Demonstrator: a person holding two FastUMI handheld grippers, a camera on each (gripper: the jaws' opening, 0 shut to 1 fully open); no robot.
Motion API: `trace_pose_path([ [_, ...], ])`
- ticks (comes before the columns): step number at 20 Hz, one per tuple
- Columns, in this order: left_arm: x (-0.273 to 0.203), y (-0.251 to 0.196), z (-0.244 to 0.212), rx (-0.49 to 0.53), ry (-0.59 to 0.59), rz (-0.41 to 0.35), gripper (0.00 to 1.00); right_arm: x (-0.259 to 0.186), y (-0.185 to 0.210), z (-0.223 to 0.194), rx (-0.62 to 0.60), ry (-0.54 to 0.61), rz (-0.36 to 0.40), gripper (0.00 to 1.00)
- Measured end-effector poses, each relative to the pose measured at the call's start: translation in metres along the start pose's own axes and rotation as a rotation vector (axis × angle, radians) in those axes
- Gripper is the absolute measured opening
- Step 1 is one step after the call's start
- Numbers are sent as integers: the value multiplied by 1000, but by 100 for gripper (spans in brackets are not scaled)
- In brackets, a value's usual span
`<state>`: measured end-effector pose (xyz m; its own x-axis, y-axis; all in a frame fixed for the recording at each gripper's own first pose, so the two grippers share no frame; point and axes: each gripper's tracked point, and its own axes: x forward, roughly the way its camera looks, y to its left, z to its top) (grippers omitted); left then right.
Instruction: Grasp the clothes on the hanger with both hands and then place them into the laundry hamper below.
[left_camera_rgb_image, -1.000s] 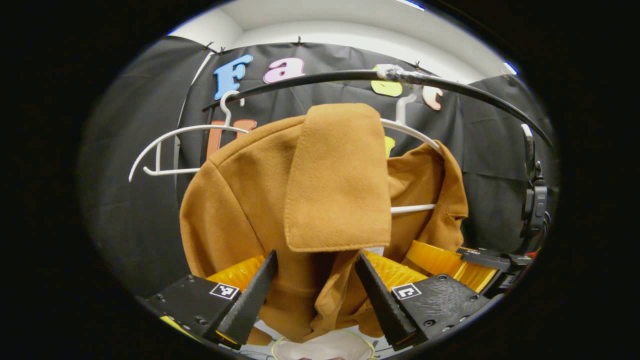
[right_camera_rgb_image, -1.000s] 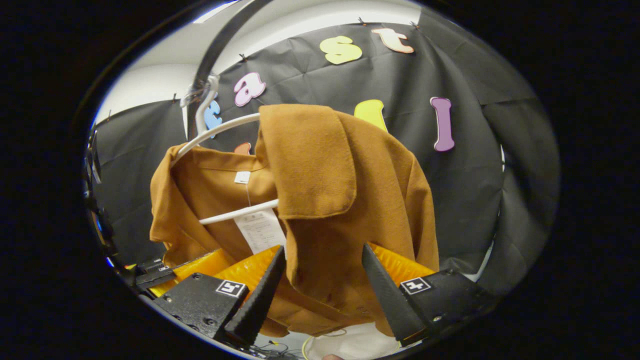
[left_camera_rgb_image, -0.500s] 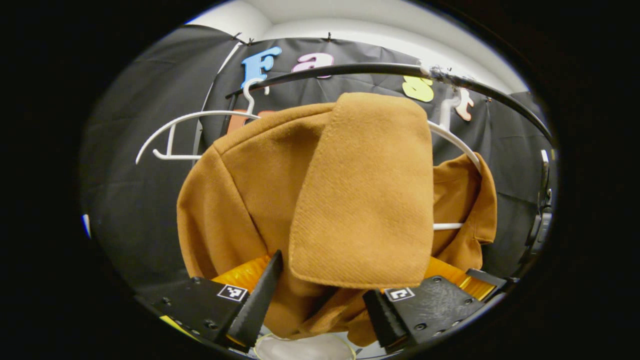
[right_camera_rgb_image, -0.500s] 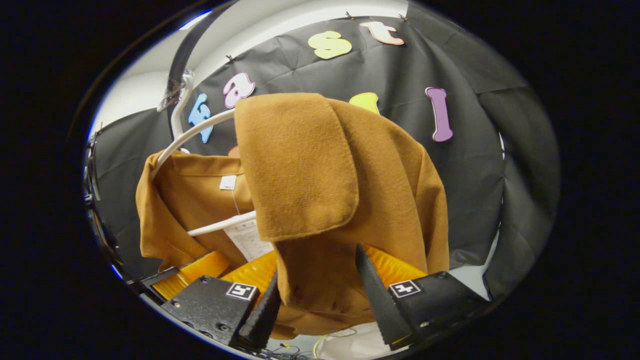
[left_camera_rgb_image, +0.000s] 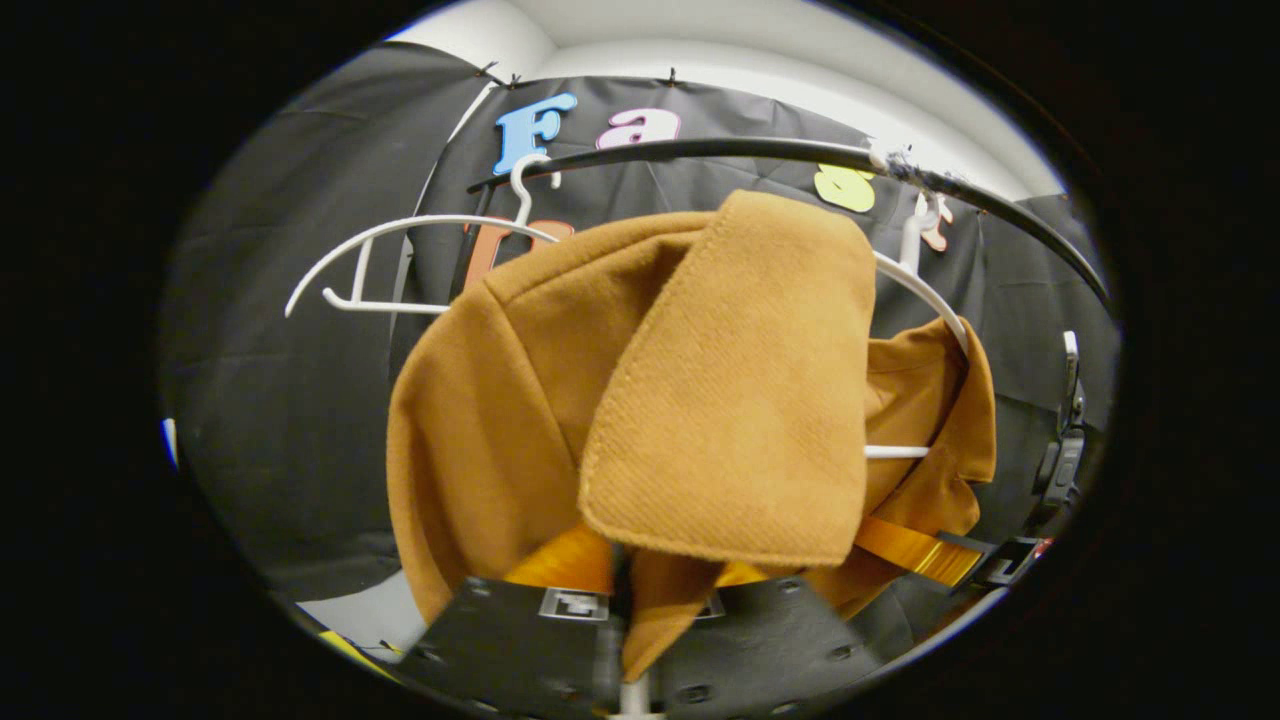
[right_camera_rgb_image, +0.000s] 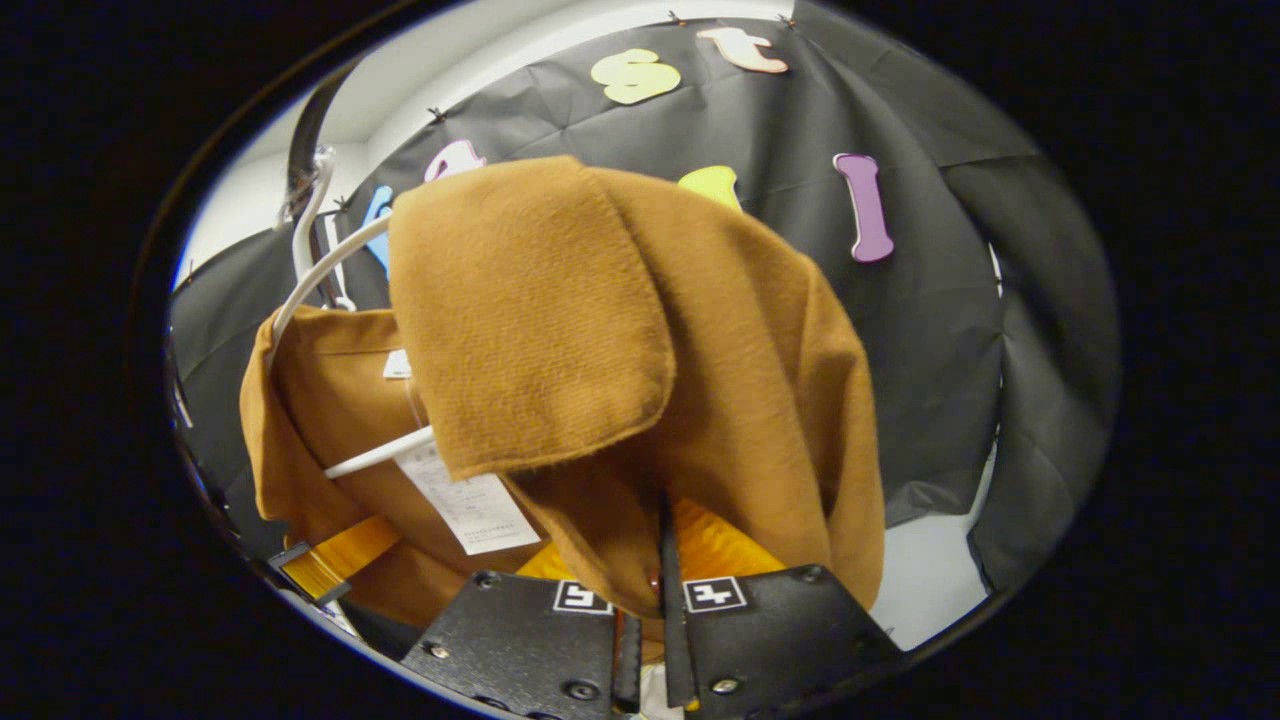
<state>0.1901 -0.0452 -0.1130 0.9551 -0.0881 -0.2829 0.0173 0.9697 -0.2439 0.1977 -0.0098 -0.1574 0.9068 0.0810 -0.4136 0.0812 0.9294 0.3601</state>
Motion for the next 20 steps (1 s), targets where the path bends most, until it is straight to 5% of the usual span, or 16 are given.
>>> trace_pose_path([
  [1, -1, 1, -1, -9, 9, -10, 8, -4, -2, 3, 13, -4, 16, 16],
  [8, -34, 12, 2, -39, 17, 10, 9, -34, -46, 34, 91, -75, 18, 11],
  [20, -73, 45, 58, -82, -61, 8, 9, -64, -60, 79, 204, -159, 98, 8],
])
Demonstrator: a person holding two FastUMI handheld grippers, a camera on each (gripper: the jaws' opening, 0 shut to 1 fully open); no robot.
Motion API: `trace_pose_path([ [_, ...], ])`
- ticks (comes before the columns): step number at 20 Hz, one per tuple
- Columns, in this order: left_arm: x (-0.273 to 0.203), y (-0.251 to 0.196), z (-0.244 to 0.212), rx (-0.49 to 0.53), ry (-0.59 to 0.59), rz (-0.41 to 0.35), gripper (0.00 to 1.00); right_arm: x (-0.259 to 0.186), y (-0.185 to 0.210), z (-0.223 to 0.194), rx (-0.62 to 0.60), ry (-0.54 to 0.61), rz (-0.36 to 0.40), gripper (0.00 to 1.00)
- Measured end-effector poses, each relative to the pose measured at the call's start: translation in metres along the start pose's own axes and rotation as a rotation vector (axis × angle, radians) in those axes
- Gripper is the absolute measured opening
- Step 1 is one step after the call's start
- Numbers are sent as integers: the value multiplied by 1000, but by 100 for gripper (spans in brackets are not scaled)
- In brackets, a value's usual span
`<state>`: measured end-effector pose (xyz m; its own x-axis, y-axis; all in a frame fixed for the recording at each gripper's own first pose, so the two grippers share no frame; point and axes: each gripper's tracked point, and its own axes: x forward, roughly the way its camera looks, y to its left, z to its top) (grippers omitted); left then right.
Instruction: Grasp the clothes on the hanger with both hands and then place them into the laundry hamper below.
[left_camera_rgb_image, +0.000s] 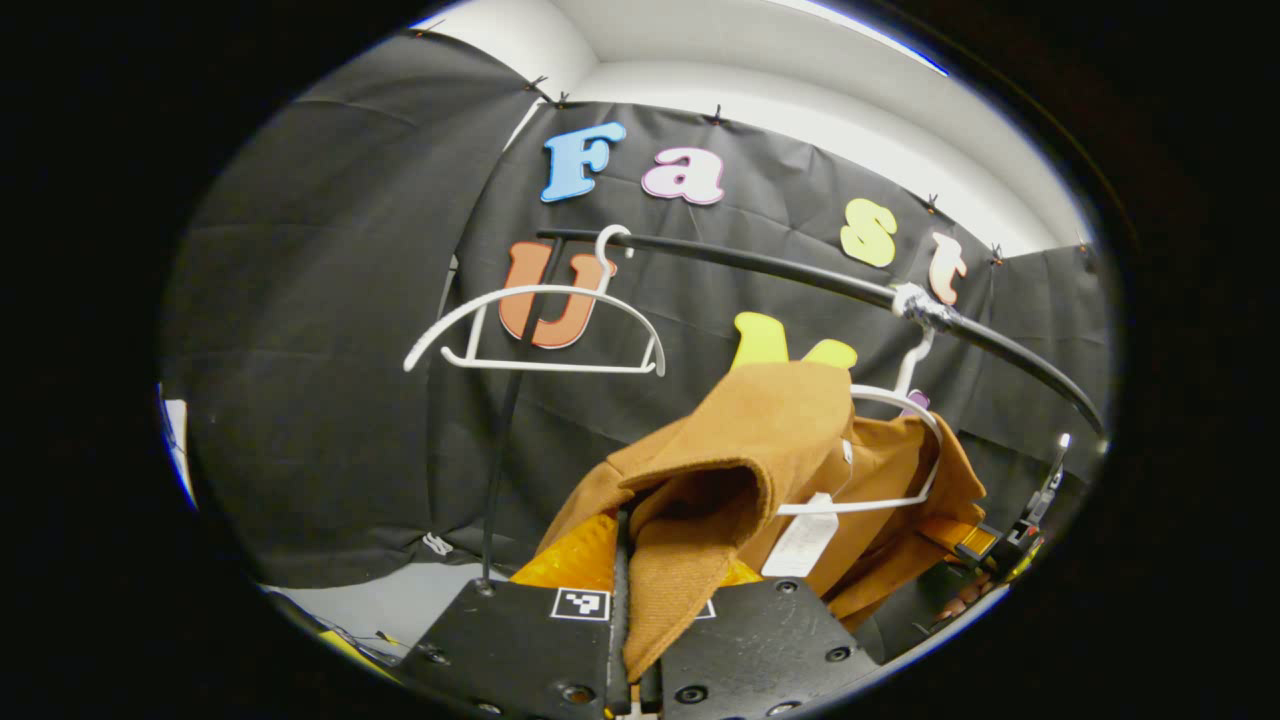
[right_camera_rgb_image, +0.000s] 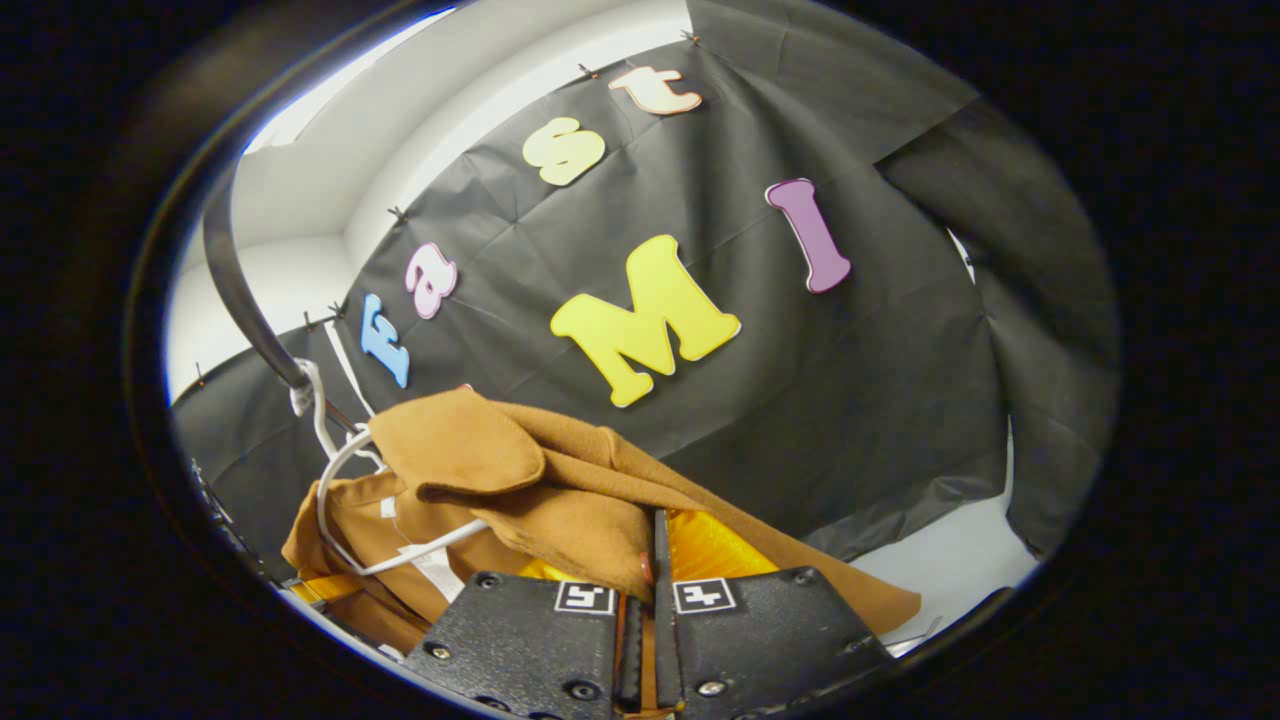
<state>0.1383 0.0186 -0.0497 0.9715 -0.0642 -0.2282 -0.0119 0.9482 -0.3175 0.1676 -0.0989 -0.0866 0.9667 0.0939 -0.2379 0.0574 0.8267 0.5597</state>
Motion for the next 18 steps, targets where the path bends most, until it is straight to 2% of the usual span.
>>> trace_pose_path([
  [5, -5, 8, 17, 13, -23, 7, 9, -9, -4, 19, 65, -19, 49, 6],
  [7, -5, 12, 26, 5, -25, 0, 9, -9, -5, 27, 103, -29, 61, 8],
  [10, -6, 24, 40, 35, -35, 11, 9, -3, -15, 36, 109, -49, 38, 6],
  [14, -5, 23, 47, 50, -28, -9, 9, 2, -17, 48, 112, -61, 38, 8],
  [18, -1, 23, 52, 0, -18, -32, 9, 16, -26, 49, 103, -56, 15, 6],
])
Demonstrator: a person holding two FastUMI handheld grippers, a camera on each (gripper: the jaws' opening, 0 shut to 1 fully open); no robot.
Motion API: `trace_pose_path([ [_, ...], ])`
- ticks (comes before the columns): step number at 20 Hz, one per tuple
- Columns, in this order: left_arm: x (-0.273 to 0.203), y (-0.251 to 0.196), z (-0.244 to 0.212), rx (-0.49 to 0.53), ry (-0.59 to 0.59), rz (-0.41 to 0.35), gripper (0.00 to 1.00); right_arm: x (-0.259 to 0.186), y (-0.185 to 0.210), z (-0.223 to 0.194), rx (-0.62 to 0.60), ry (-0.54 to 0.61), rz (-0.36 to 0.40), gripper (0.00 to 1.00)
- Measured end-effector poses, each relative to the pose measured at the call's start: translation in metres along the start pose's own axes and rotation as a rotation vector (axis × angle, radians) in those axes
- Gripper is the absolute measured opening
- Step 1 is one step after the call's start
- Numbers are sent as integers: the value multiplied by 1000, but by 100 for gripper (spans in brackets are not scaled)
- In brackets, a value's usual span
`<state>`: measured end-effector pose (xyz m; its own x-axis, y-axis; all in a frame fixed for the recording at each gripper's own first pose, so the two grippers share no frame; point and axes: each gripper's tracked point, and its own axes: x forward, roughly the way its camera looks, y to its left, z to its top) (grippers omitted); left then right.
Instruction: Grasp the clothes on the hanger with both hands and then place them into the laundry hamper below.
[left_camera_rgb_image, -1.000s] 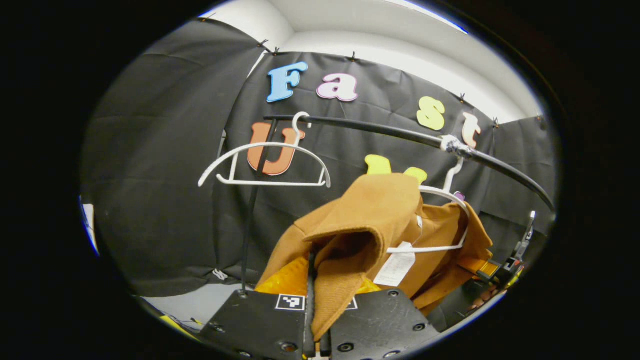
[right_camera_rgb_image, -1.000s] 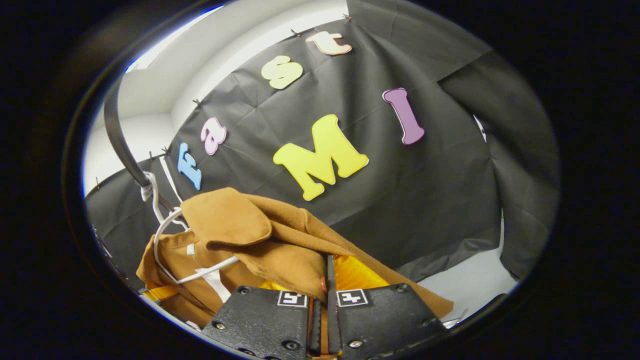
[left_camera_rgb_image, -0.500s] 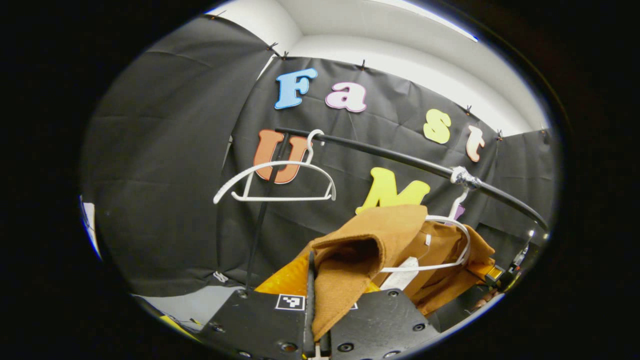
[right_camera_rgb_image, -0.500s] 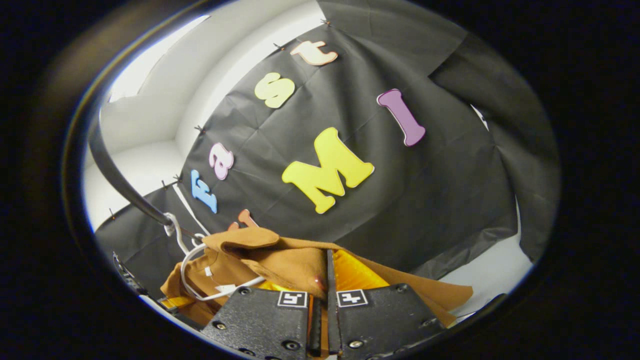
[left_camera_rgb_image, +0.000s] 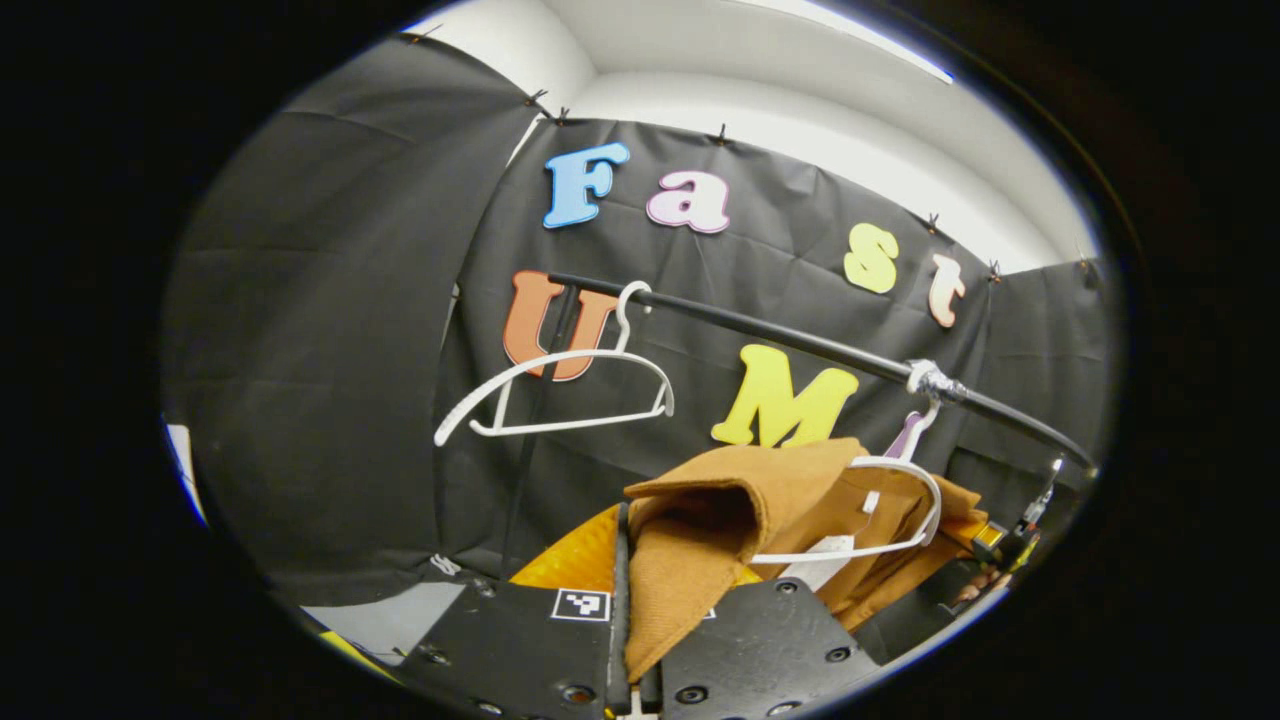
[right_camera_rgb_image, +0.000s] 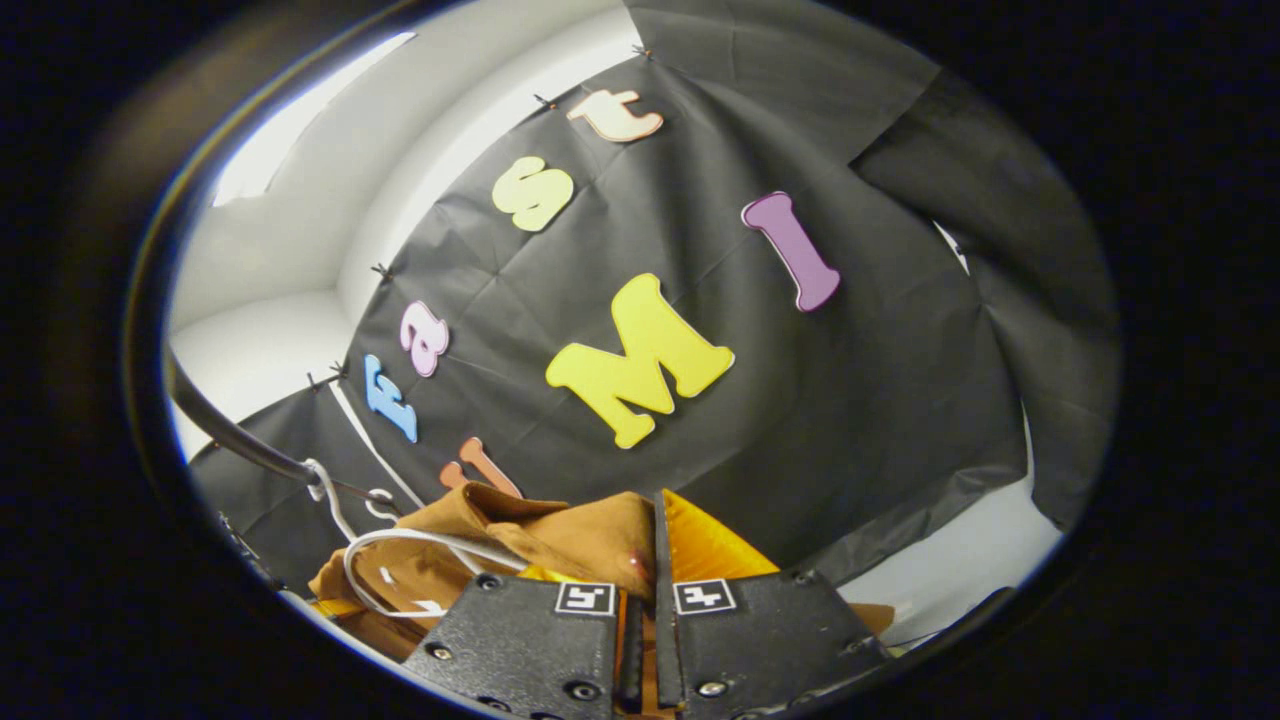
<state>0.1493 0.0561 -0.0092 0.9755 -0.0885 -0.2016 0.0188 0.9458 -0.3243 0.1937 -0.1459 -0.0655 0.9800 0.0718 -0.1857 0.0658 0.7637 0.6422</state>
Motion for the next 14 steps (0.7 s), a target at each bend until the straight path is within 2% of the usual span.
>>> trace_pose_path([
  [1, 1, -1, -1, -13, 6, -5, 9, 3, -3, -3, 16, 7, -3, 8],
  [9, 15, 12, 5, -132, 59, -57, 9, 29, -25, -32, 119, 98, -9, 6],
  [12, 16, 26, 5, -151, 62, -39, 9, 32, -30, -43, 148, 123, -8, 8],
  [14, 18, 34, -10, -192, 94, -33, 9, 38, -35, -60, 154, 165, -14, 8],
])
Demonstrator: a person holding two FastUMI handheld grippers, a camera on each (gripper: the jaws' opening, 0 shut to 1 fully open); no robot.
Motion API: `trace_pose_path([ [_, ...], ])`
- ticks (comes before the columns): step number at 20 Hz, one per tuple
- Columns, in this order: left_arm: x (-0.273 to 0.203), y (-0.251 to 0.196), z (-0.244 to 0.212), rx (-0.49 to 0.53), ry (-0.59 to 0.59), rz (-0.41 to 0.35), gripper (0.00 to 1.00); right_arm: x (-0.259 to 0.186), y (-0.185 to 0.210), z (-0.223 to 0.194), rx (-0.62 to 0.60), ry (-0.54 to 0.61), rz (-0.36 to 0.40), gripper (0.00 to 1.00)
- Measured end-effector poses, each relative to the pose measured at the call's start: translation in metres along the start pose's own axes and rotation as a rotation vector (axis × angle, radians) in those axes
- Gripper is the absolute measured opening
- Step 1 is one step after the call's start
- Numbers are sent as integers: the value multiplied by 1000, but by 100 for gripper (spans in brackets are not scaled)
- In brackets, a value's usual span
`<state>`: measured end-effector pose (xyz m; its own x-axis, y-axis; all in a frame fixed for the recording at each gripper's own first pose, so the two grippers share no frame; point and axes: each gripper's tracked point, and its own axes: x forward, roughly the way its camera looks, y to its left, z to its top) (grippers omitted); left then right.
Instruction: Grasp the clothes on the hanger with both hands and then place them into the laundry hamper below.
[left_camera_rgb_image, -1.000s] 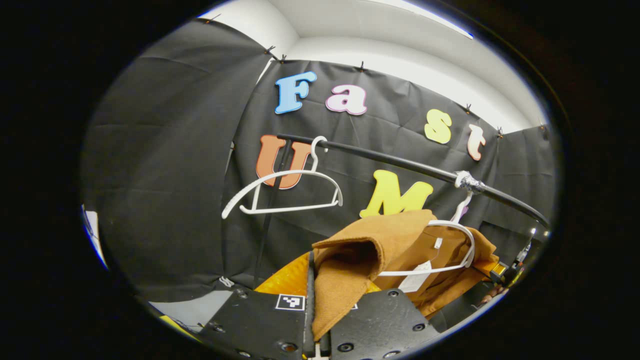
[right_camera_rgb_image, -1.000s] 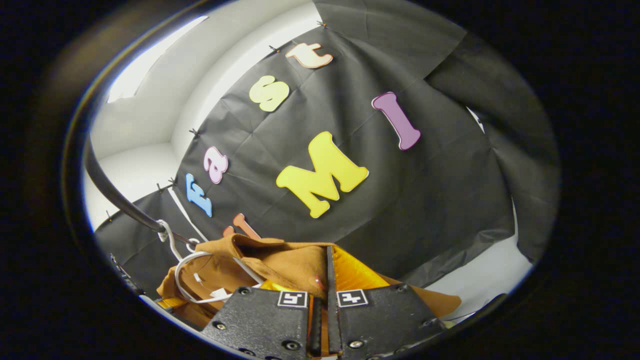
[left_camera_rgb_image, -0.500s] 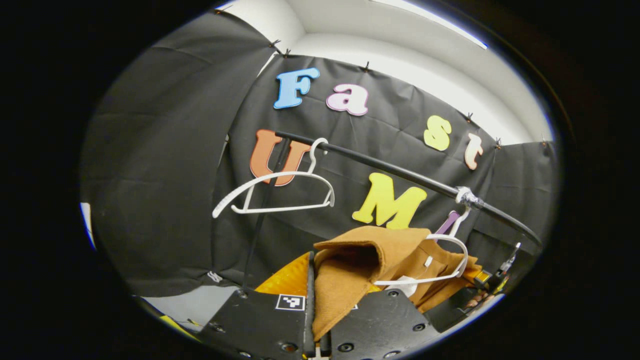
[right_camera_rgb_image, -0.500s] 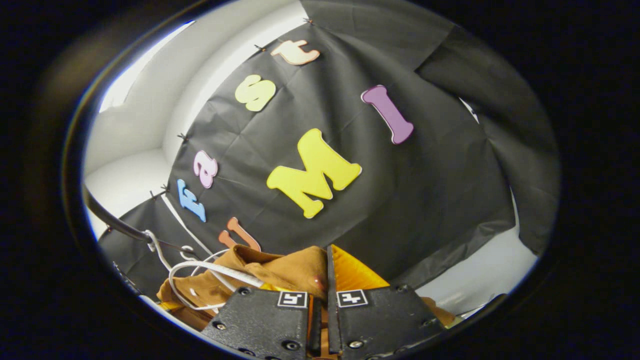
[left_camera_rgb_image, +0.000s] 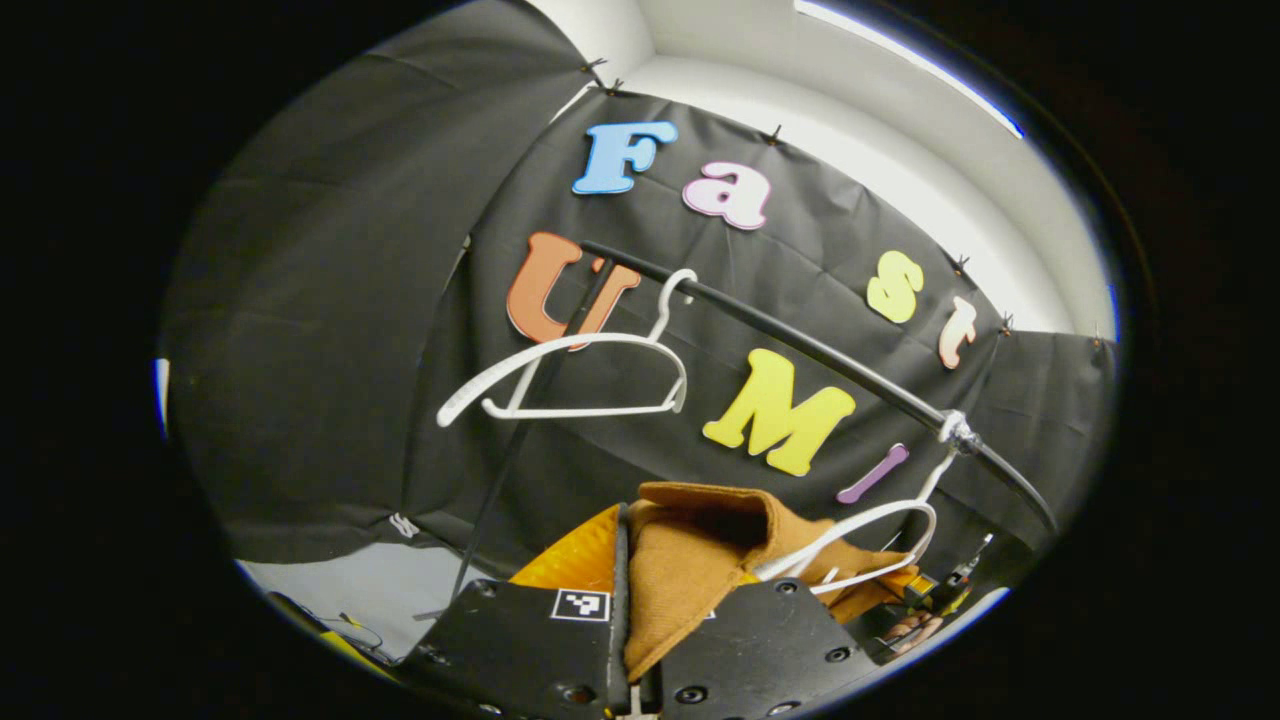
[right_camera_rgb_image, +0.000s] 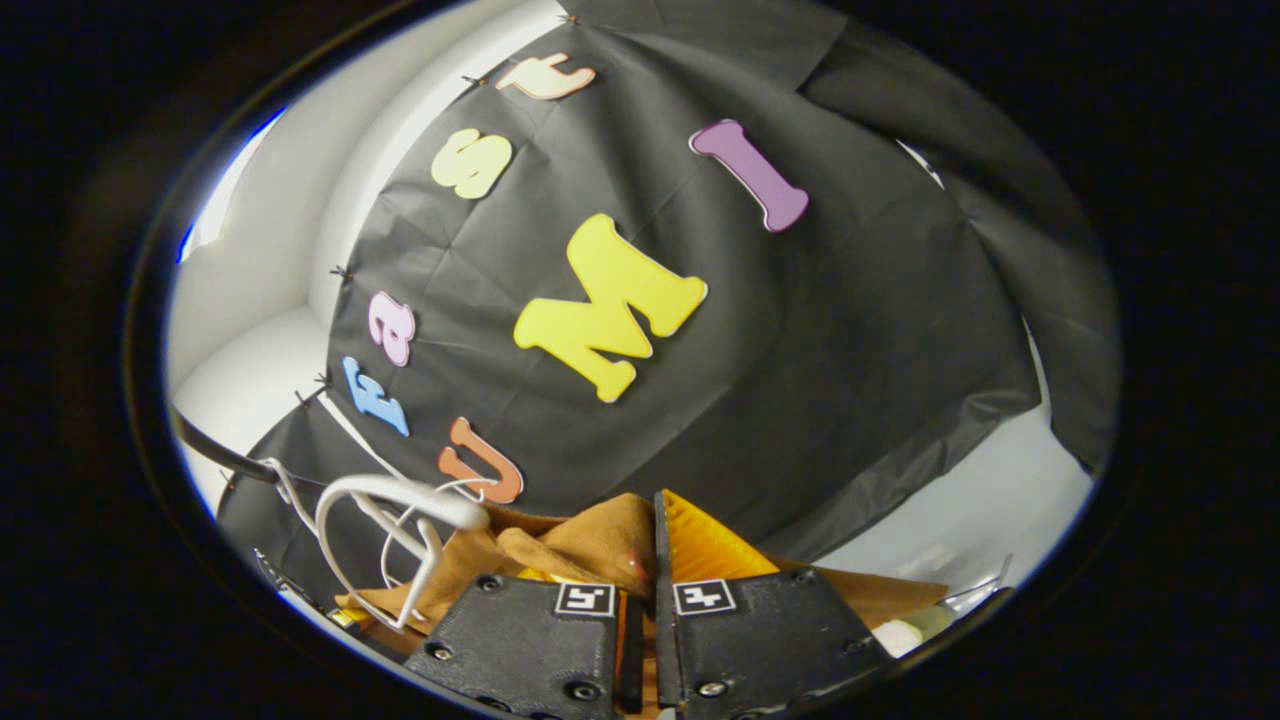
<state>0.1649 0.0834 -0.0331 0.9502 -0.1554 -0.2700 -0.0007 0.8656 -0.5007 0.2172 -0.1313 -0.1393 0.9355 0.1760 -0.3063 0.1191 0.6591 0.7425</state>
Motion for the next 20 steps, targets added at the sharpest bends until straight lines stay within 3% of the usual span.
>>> trace_pose_path([
  [5, 4, 34, -33, -8, 76, 64, 9, 6, -31, -28, -8, 53, -59, 8],
  [11, -5, 50, -62, 37, 123, 88, 9, 2, -52, -52, -35, 92, -109, 8],
  [16, -14, 38, -99, 40, 184, 59, 9, -2, -72, -85, -28, 152, -163, 8],
  [20, -24, 18, -124, 56, 215, 17, 9, -16, -57, -115, -60, 216, -124, 8],
])
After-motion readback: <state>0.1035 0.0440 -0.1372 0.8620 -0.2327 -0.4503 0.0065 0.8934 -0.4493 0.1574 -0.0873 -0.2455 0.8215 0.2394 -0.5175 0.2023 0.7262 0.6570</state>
